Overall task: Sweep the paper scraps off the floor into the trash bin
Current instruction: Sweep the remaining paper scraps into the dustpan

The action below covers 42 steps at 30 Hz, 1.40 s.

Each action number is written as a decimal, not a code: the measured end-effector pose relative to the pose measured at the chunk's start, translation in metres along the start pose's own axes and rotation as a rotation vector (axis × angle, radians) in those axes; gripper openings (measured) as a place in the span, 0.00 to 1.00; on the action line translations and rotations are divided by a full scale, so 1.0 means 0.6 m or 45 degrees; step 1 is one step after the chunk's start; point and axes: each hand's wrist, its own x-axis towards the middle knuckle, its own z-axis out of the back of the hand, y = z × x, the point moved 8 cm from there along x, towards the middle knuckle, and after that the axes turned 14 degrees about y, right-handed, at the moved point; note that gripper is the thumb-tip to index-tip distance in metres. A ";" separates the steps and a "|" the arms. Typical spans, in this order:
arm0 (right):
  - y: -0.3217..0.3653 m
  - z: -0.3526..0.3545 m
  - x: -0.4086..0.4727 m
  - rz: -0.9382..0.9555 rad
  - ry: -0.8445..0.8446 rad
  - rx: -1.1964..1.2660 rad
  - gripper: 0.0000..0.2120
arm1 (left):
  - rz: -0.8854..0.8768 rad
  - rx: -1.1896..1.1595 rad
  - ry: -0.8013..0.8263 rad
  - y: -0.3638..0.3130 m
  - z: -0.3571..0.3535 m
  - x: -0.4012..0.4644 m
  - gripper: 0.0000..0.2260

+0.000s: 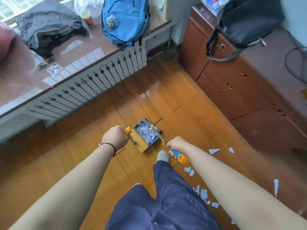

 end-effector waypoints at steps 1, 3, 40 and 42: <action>-0.001 0.000 -0.006 0.006 -0.006 0.007 0.07 | -0.004 -0.018 -0.001 0.006 -0.007 -0.004 0.14; -0.005 -0.013 -0.023 0.028 -0.003 0.002 0.07 | -0.022 -0.053 -0.023 0.028 -0.019 -0.020 0.14; -0.350 -0.254 -0.246 0.224 -0.089 0.385 0.06 | -0.291 -0.113 -0.169 0.165 -0.243 -0.363 0.12; -0.388 -0.244 -0.251 0.222 -0.104 0.328 0.06 | -0.287 -0.134 -0.188 0.155 -0.274 -0.388 0.12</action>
